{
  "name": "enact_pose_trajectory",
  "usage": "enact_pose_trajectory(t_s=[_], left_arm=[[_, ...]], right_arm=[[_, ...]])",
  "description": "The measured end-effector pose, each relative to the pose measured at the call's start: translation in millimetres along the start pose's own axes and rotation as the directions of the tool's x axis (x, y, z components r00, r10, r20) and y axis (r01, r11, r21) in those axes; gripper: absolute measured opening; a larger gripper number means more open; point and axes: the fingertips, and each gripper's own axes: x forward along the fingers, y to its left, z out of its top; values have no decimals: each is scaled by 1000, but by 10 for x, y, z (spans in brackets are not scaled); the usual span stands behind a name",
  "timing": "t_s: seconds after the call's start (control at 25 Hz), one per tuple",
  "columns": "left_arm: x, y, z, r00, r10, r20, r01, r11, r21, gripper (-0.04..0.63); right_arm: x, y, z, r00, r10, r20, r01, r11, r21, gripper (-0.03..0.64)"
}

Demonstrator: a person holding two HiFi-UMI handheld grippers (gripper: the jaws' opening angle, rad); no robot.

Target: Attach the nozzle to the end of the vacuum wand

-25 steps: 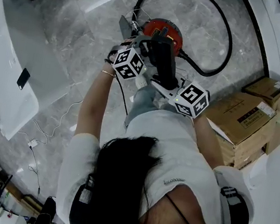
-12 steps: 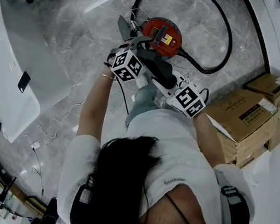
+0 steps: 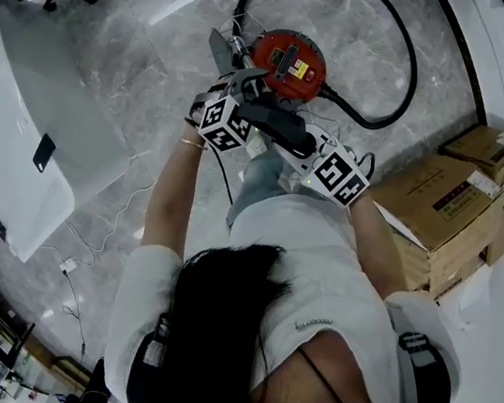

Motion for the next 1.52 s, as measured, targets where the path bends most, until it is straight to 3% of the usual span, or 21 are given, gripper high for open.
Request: enact_pose_trajectory(t_s=[0.24, 0.48, 0.6, 0.72, 0.88, 1.12, 1.32, 1.52], left_arm=[[-28, 9, -52, 1000, -5, -8, 5, 1000, -10, 167], [-15, 26, -58, 1000, -11, 2, 11, 1000, -23, 167], [-17, 71, -43, 1000, 4, 19, -3, 999, -53, 167], [-48, 154, -4, 999, 27, 39, -23, 995, -100, 169], [-55, 271, 100, 997, 41, 64, -32, 989, -143, 172], [-56, 427, 160, 995, 49, 84, -35, 986, -164, 172], [-43, 461, 199, 995, 44, 92, -29, 986, -166, 172], [-58, 480, 175, 996, 37, 80, -24, 986, -168, 172]], right_arm=[[58, -13, 4, 1000, -20, -12, 19, 998, -58, 61], [24, -191, -9, 996, -58, -73, 39, 970, -241, 61], [7, -233, 35, 997, -41, -67, 24, 972, -233, 61], [9, -217, 111, 1000, -10, -11, 8, 992, -130, 64], [-32, -196, 246, 986, 44, 159, -65, 990, 128, 71], [-74, -234, 426, 935, 110, 338, -242, 893, 379, 81], [-88, -232, 485, 904, 108, 414, -316, 822, 474, 95], [-32, -221, 519, 897, 112, 427, -343, 786, 514, 107]])
